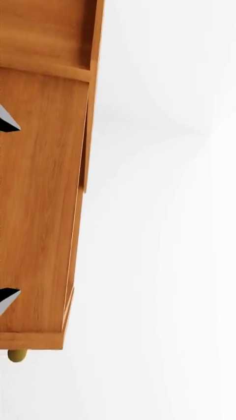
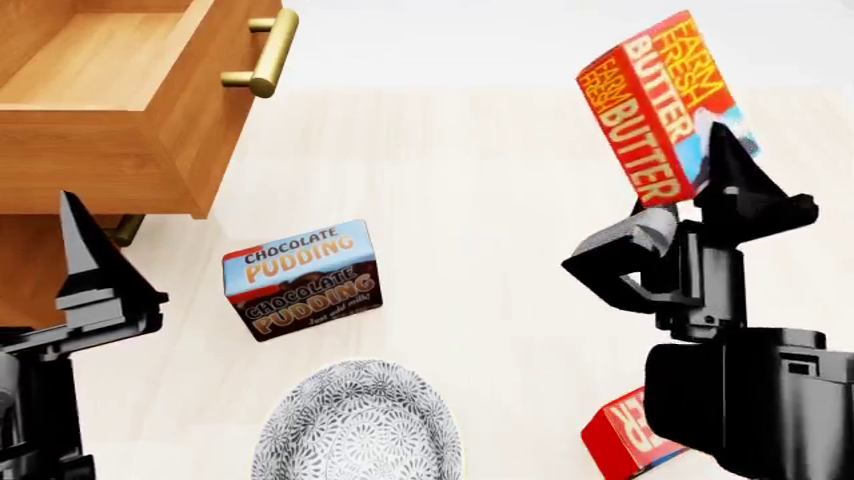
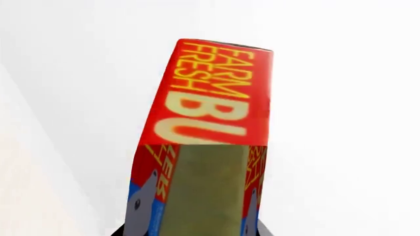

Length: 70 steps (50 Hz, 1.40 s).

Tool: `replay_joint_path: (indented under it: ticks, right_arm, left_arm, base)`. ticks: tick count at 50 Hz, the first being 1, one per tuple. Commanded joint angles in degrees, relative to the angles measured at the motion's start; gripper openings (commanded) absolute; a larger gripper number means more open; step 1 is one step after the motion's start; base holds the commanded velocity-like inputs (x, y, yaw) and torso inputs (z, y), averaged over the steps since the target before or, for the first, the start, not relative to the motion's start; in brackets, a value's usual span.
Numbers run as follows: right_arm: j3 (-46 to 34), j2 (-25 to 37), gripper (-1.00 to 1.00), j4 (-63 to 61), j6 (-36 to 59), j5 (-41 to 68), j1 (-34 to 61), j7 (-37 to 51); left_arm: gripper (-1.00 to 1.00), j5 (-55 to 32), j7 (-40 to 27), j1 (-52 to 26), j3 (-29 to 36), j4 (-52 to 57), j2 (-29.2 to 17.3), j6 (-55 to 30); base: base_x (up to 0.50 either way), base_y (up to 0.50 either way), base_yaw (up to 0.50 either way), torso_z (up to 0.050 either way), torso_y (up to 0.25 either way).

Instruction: Put the butter at the front in the top drawer of the cabinet and close it.

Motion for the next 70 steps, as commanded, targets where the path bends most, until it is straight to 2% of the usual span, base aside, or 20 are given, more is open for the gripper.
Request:
replay_joint_path:
  ticks: [1,8,15,22,31,36,42,53,61,70]
  right_arm:
    - [2.1,-2.1,-1.0,-3.3,27.7,-24.9,-4.3,2.3]
    - [-1.2,-3.2,-1.0,-1.8,33.0,-34.9,-5.7,2.1]
    - [-3.3,-3.7,-1.0,-0.2,33.3,-42.1,-6.7,1.4]
    - [-2.2,-2.1,-1.0,-0.1,32.7,-48.1,-8.4,1.8]
    - [-1.6,-1.2,-1.0,-0.7,33.5,-61.4,-10.5,2.0]
    - [0.8,-0.8,-1.0,3.6,28.4,-65.0,-13.6,2.2]
    - [9.3,-1.3,-1.0,11.1,15.8,-69.3,-20.2,2.4]
    - [22.5,-8.3,-1.0,25.9,-1.0,-75.2,-28.3,2.5]
    - [25.6,-10.7,-1.0,29.1,-4.5,-79.0,-29.8,1.7]
    - [26.8,-10.0,-1.0,27.1,-4.4,-81.2,-30.0,0.1]
  left_arm:
    - [1.0,-0.7,0.3,-0.2,0.7,0.2,-0.1,-0.3]
    - [1.0,-1.6,0.4,0.0,0.6,0.5,-0.4,-0.5]
    - [1.0,-3.1,1.0,0.5,0.6,0.2,-0.7,-0.6]
    - [1.0,-4.8,1.9,0.8,1.0,-0.4,-1.4,-1.2]
    - [1.0,-6.5,3.4,1.1,1.6,0.0,-2.7,-2.0]
    - [1.0,-6.4,3.9,1.4,1.9,-0.2,-2.9,-1.8]
    - [1.0,-6.3,4.3,1.5,2.6,-0.4,-3.1,-1.9]
    - [1.0,-6.5,4.9,2.5,2.9,0.5,-3.9,-2.1]
    - [1.0,-7.1,6.0,3.0,3.3,0.3,-4.7,-2.0]
    - [1.0,-7.9,7.1,2.5,4.2,1.4,-6.2,-3.2]
  base:
    - [0.0,0.0,0.0,0.0,0.0]
    - [0.0,0.0,0.0,0.0,0.001]
    - [0.0,0.0,0.0,0.0,0.0]
    - [0.0,0.0,0.0,0.0,0.001]
    - [0.0,0.0,0.0,0.0,0.001]
    - [0.0,0.0,0.0,0.0,0.002]
    - [0.0,0.0,0.0,0.0,0.002]
    - [0.0,0.0,0.0,0.0,0.001]
    - [0.0,0.0,0.0,0.0,0.001]
    - [0.0,0.0,0.0,0.002,0.001]
